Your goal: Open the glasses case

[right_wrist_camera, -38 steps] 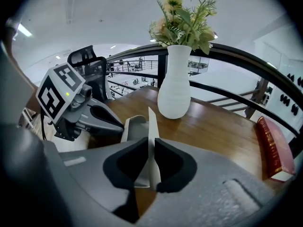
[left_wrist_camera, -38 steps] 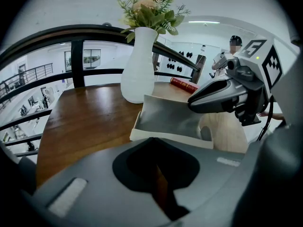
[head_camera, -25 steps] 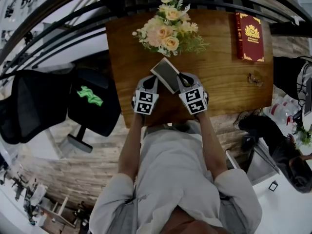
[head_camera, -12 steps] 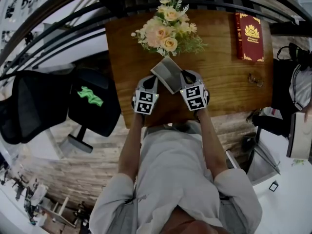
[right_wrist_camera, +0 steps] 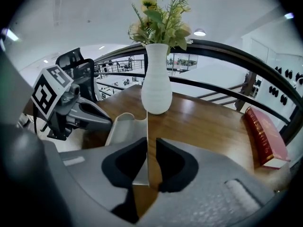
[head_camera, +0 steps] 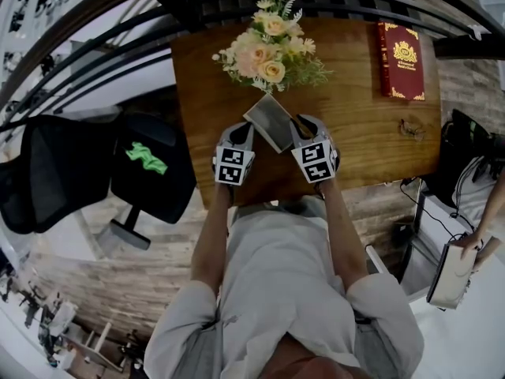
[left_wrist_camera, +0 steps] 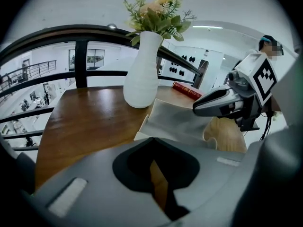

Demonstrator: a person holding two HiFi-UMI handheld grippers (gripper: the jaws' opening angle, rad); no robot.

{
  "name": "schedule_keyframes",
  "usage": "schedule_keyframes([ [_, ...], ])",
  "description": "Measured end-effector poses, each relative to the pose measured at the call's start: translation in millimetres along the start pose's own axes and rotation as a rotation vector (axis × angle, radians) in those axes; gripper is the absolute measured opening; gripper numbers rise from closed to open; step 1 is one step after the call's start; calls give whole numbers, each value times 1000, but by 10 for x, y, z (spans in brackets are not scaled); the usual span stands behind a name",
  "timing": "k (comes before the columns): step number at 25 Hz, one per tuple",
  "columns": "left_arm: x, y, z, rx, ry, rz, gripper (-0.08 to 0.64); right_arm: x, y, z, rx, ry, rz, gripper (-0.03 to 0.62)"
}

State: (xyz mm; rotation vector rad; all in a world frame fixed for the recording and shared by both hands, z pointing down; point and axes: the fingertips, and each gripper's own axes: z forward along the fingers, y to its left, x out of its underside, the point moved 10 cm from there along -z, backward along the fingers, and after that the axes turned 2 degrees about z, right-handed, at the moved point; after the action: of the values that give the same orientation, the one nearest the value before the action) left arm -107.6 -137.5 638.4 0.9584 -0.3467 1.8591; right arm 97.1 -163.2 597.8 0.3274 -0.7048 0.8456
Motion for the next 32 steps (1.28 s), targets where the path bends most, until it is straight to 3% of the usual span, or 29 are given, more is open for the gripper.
schedule_keyframes([
  [5,-89,-11,-91,-6,-28,23,20,-25,38,-143,16,-58,-5,64],
  [9,-204,-25,-230,-20,-72,29,20,-52,49,-296,47,-111,-2,3],
  [22,-674,-189,-938,-31,-278,95,20,-336,251,-912,86,-295,7,2],
  [32,-664,-245,-1237,-17,-329,101,20,-346,444,-1143,103,-335,2,2],
])
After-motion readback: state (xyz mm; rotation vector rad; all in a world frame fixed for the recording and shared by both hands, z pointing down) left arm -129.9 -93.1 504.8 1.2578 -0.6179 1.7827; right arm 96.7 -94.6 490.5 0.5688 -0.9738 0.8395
